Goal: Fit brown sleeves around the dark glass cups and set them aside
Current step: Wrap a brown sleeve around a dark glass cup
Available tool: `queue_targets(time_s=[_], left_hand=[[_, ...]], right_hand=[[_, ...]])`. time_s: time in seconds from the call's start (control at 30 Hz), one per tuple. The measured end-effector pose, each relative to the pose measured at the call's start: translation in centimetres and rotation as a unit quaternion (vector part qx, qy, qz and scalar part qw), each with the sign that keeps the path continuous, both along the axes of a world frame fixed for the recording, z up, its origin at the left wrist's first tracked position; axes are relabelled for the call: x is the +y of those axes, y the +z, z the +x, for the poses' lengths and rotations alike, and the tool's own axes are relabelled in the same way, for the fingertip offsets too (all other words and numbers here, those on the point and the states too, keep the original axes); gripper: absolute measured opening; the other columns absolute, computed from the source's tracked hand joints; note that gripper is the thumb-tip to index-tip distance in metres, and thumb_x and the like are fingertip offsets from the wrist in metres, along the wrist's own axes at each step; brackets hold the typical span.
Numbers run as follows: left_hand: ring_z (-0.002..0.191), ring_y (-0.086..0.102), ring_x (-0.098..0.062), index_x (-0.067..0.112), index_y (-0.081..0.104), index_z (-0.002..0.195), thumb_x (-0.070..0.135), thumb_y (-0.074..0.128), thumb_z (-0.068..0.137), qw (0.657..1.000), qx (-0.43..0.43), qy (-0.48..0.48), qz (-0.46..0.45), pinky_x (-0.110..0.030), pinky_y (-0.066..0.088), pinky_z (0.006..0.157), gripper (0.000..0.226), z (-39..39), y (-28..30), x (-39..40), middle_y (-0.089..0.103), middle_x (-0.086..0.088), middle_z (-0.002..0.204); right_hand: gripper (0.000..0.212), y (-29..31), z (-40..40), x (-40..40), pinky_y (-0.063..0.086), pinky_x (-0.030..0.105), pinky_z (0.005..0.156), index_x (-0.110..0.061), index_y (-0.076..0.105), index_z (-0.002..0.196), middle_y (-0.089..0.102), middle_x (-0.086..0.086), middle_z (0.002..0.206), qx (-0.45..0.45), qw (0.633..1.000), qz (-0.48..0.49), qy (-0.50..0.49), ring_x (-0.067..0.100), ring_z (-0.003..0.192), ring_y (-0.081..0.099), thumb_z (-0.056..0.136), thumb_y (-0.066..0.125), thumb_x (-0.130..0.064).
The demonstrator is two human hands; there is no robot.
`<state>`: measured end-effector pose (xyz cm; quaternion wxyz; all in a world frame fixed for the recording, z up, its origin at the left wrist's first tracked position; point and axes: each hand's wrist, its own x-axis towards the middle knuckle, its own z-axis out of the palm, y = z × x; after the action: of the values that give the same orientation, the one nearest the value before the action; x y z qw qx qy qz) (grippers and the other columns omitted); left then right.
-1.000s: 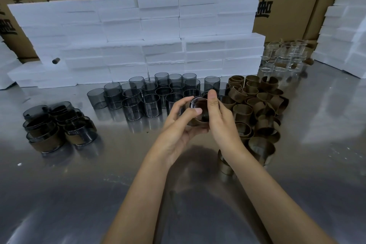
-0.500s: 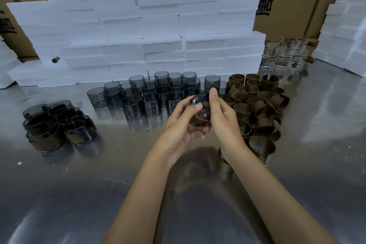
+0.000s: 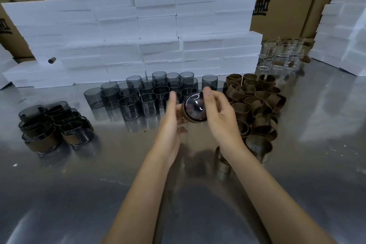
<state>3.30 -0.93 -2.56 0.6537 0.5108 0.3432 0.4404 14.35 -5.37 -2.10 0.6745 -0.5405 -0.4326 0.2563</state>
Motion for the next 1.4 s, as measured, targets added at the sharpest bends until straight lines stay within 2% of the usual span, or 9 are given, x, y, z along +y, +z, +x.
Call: queue_targets(time_s=[0.13,0.2,0.27,0.4,0.53,0.7,1.0,1.07,1.4], left_hand=[[0.097,0.07,-0.023,0.005,0.068,0.112,0.047,0.046,0.105,0.985,-0.133,0.045,-0.1,-0.034,0.053,0.088,0.048,-0.9,-0.1,0.7,0.075,-0.015,0.103],[0.082,0.07,-0.018,0.009,0.067,0.097,0.041,0.05,0.104,0.981,-0.153,0.051,-0.108,-0.033,0.052,0.083,0.037,-1.3,-0.2,0.6,0.074,-0.008,0.085],[0.069,0.066,-0.015,0.016,0.061,0.081,0.04,0.056,0.101,0.982,-0.132,0.066,-0.114,-0.034,0.052,0.083,0.031,-1.2,-0.1,0.4,0.068,-0.002,0.073],[0.085,0.071,-0.026,0.015,0.069,0.089,0.042,0.066,0.095,0.989,-0.074,0.048,-0.122,-0.041,0.055,0.091,0.028,-0.2,0.7,-1.0,0.073,-0.011,0.09],[0.063,0.071,-0.013,0.025,0.07,0.055,0.037,0.066,0.096,0.992,-0.073,0.029,-0.095,-0.028,0.057,0.066,0.043,0.4,0.5,-1.1,0.071,0.002,0.067],[0.054,0.066,-0.008,0.026,0.066,0.045,0.033,0.062,0.099,0.997,-0.053,0.036,-0.031,-0.022,0.054,0.058,0.055,0.7,0.1,-1.3,0.065,0.008,0.054],[0.042,0.04,-0.007,0.025,0.048,0.044,0.034,0.063,0.099,0.996,-0.041,0.075,-0.015,-0.019,0.04,0.047,0.059,0.8,-0.2,-1.4,0.04,0.008,0.046],[0.041,0.039,-0.007,0.025,0.047,0.043,0.035,0.063,0.1,0.996,-0.038,0.074,-0.015,-0.02,0.039,0.047,0.06,0.9,0.1,-1.5,0.039,0.008,0.046],[0.051,0.038,-0.011,0.025,0.045,0.046,0.049,0.058,0.099,0.989,0.011,0.101,0.103,-0.024,0.037,0.056,0.06,0.2,1.0,-1.6,0.037,0.003,0.052]], right_hand=[[0.03,-0.6,-1.1,0.1,0.044,0.004,0.079,-0.026,0.061,0.12,0.064,-0.009,0.114,-0.104,0.992,-0.011,0.07,-0.014,0.096,0.059,0.098,0.059,-0.046],[0.031,-0.6,-1.6,0.1,0.047,0.007,0.081,-0.027,0.065,0.114,0.067,-0.009,0.112,-0.092,0.99,-0.031,0.097,-0.008,0.099,0.062,0.097,0.059,-0.052],[0.041,-0.1,-1.7,0.1,0.053,0.021,0.091,-0.026,0.072,0.105,0.075,-0.005,0.105,0.023,0.991,-0.086,0.102,0.008,0.104,0.069,0.096,0.054,-0.062],[0.052,0.4,-1.2,-0.3,0.055,0.045,0.1,-0.013,0.071,0.078,0.078,0.013,0.094,0.233,0.956,-0.139,0.111,0.027,0.096,0.073,0.097,0.053,-0.058],[0.042,0.1,-1.3,-0.6,0.059,0.043,0.09,-0.021,0.065,0.06,0.075,0.005,0.076,0.246,0.958,-0.118,0.087,0.024,0.08,0.074,0.095,0.065,-0.046],[0.029,0.2,-1.8,-0.7,0.063,0.042,0.08,-0.005,0.075,0.093,0.078,0.016,0.091,0.305,0.943,-0.103,0.085,0.031,0.085,0.077,0.093,0.072,-0.034],[0.046,-0.2,-1.4,-0.4,0.052,0.024,0.046,-0.017,0.065,0.05,0.062,0.001,0.05,0.347,0.932,-0.075,0.078,0.015,0.045,0.064,0.094,0.072,-0.025],[0.054,-0.1,-1.4,-0.4,0.05,0.021,0.045,-0.02,0.061,0.041,0.057,-0.003,0.047,0.334,0.936,-0.079,0.079,0.012,0.041,0.06,0.094,0.072,-0.027],[0.037,0.3,-1.0,-0.4,0.055,0.031,0.061,-0.02,0.06,0.06,0.058,0.0,0.059,0.288,0.946,-0.103,0.105,0.017,0.056,0.063,0.09,0.075,-0.037]])
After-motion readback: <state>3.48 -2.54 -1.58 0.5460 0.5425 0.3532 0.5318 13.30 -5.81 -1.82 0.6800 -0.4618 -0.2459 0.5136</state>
